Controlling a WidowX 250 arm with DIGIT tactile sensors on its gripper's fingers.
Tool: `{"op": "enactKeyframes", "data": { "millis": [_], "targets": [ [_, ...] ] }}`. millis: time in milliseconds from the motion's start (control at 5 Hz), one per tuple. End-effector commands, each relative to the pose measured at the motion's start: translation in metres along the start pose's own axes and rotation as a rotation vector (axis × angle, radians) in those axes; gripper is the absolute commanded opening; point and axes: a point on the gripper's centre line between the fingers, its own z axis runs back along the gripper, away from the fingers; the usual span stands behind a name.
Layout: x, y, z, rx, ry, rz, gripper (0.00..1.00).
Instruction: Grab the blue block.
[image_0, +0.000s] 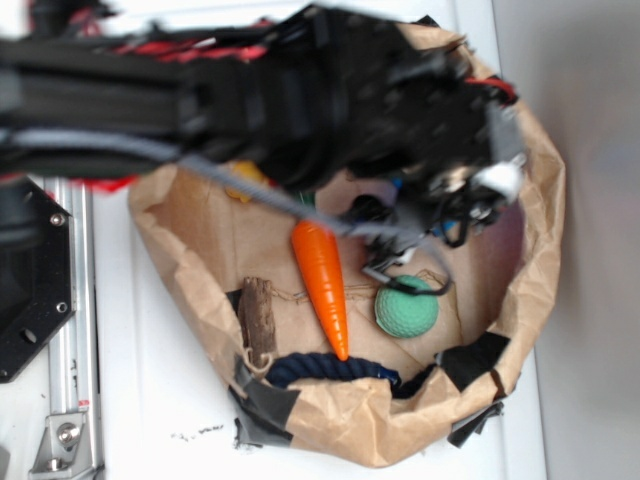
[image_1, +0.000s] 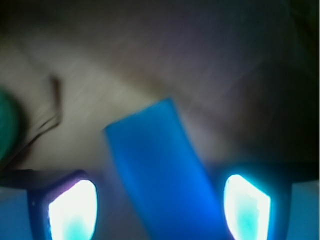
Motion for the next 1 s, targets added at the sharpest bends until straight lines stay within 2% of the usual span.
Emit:
{"op": "enactKeyframes", "data": {
  "millis": [0,200,400,600,800],
  "targets": [
    [0.012,-0.015,-0.022,-0.111,0.003,-0.051,0.00],
    [-0.006,-0.042,-0.020,-0.208,-0.006,-0.094,0.00],
    [-0.024,-0.077,-0.014,-0.163,0.040,-0.128,0.00],
    [-0.013,-0.085,0.033,-0.110,-0.003,-0.038,0.00],
    [0.000,-0.066,0.081,-0.074,-0.067,0.185,0.00]
  ]
}}
